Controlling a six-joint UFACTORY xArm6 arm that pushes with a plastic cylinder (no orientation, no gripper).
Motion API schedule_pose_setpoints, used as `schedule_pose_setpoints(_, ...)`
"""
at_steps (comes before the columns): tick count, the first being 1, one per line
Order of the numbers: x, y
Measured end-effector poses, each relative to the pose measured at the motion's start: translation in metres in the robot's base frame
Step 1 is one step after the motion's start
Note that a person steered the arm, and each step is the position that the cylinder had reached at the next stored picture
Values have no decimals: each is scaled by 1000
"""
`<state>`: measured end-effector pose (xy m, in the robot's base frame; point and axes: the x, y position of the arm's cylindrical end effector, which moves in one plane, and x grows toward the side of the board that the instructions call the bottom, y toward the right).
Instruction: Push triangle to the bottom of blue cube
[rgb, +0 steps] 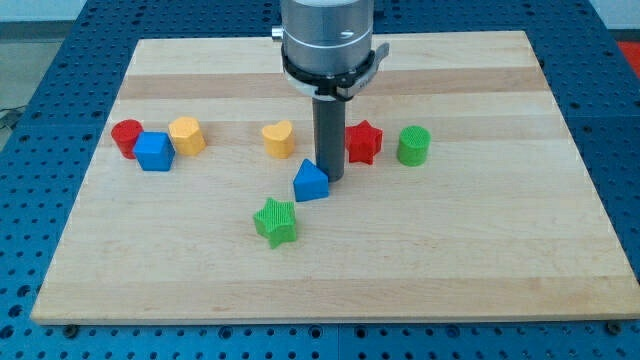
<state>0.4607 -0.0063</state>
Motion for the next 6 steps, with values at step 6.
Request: schedule_pose_setpoints(6,18,-128)
